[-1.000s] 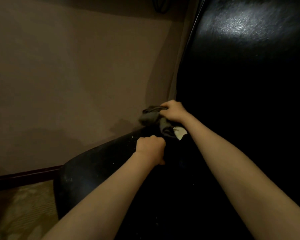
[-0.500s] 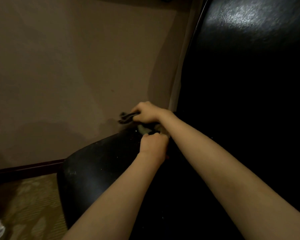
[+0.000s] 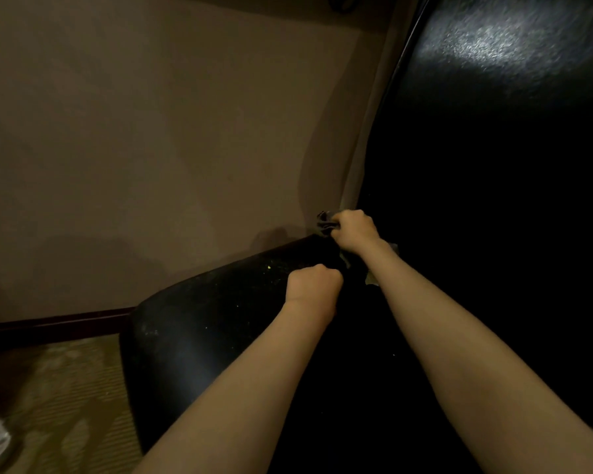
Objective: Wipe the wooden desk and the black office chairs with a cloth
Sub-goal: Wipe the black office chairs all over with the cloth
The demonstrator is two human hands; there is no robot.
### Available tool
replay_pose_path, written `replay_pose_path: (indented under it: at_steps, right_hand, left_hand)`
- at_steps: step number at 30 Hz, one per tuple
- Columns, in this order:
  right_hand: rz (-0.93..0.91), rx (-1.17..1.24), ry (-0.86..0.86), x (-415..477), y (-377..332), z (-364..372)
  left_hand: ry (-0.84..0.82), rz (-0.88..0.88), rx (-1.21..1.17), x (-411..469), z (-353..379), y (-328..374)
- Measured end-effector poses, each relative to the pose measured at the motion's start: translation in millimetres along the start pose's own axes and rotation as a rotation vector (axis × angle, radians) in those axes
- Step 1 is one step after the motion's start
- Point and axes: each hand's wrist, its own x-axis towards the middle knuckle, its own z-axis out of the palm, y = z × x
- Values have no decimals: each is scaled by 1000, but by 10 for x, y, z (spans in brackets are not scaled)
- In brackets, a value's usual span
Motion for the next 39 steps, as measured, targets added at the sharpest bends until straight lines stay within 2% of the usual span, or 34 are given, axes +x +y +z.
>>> replay_pose_path:
  at_steps: [3, 5, 7, 9, 11, 15, 18, 22, 27, 29, 32, 34, 36, 39]
  right_hand:
    - [-195, 136, -103, -102, -339, -88]
    - [-320, 349, -217, -267, -569, -148]
    - [-357, 610, -286, -460, -677, -233]
    - [-348, 730, -230, -556, -664, -325]
    - [-322, 655, -82, -593, -475, -433]
    - [-214, 290, 185, -596, 297, -636]
    - [-73, -46, 211, -665, 943, -618]
    - [92, -155, 120, -820, 1457, -250]
    - [197, 76, 115, -743, 1084, -264]
    - [144, 141, 89, -789, 713, -235]
    - [17, 396, 22, -886, 84, -179]
    - [15, 517, -28, -921, -168, -212]
    - [84, 614, 0, -887, -132, -273]
    - [193, 761, 162, -886, 223, -504]
  left_hand:
    - [31, -13, 62, -13, 19, 45]
    - [66, -23, 101, -42, 44, 60]
    - [97, -25, 148, -59, 70, 121]
    - [99, -34, 194, -70, 74, 165]
    - [68, -32, 195, -92, 40, 186]
    - [-5, 7, 135, -165, -35, 189]
    - [2, -14, 137, -178, -11, 212]
    - [-21, -39, 84, -160, -1, 196]
    - [-24, -28, 45, -127, 29, 139]
    - [-29, -26, 50, -112, 29, 148]
    - [-1, -57, 60, -120, 19, 146]
    - [49, -94, 37, -172, -18, 98]
    - [44, -85, 16, -248, -96, 42]
    - [69, -66, -49, -352, -211, -47]
